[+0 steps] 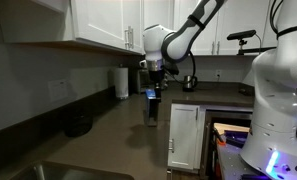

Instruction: Place the blue box on its side

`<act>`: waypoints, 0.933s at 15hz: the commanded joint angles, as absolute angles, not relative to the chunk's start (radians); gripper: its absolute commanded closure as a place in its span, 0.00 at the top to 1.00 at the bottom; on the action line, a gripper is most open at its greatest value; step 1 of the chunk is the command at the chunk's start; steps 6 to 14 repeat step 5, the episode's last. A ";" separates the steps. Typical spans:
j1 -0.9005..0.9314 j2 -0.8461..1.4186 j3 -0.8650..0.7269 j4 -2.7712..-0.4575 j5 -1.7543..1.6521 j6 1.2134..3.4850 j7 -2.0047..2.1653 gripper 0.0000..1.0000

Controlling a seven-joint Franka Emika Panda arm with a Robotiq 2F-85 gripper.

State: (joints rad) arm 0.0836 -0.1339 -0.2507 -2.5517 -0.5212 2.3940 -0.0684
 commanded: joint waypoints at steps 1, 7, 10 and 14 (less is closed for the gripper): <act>0.189 -0.233 -0.357 -2.468 -0.241 2.153 -0.327 1.00; 0.054 -0.232 -0.237 -2.287 -0.082 1.915 -0.391 1.00; 0.054 -0.232 -0.237 -2.287 -0.082 1.915 -0.391 1.00; 0.054 -0.232 -0.237 -2.287 -0.082 1.915 -0.391 1.00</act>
